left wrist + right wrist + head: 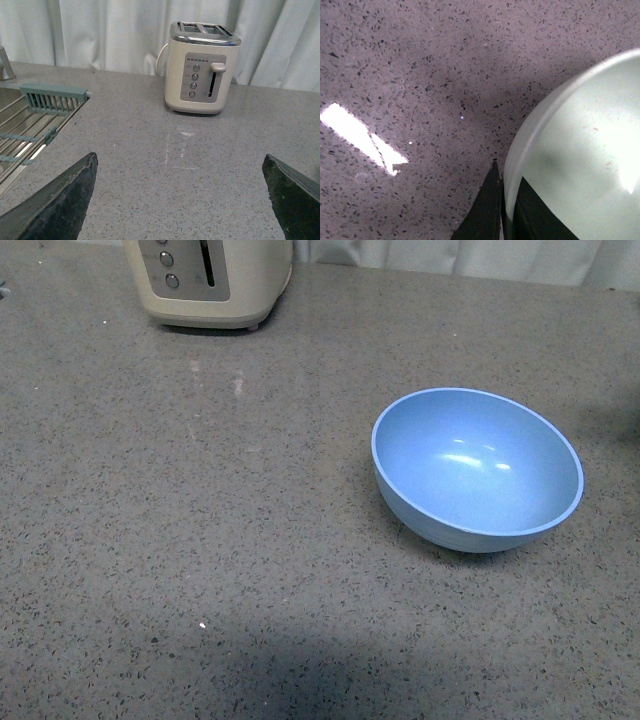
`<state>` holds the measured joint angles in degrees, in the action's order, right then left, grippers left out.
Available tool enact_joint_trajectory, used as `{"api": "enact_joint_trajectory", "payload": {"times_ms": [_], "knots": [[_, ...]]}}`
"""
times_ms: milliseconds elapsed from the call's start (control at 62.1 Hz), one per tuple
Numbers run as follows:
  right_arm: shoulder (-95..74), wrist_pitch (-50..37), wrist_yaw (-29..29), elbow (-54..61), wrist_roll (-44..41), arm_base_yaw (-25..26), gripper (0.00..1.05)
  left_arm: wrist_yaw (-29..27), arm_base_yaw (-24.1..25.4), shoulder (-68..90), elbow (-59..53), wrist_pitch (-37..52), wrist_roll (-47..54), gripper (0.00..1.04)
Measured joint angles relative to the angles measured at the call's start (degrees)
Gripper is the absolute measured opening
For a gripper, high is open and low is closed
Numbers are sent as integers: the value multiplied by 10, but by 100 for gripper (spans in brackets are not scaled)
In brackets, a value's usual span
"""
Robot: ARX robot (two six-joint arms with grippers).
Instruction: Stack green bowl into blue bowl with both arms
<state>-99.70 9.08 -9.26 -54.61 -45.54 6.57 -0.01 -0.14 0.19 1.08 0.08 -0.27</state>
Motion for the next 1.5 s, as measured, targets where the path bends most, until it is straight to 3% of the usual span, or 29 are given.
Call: {"api": "enact_joint_trajectory", "payload": {"times_ms": [242,515,676,1143,1497], "knots": [[77,17,-12,4,-38,-45,1,0,0,0,0,0,0,98],[193,136,-77,14,-85,-174,1,0,0,0,0,0,0,98],[212,169,-69,40,-117,-236,1,0,0,0,0,0,0,98],[181,144,-54,63,-111,-315,1,0,0,0,0,0,0,98],[170,133,-41,75,-99,-342,1,0,0,0,0,0,0,98]]}}
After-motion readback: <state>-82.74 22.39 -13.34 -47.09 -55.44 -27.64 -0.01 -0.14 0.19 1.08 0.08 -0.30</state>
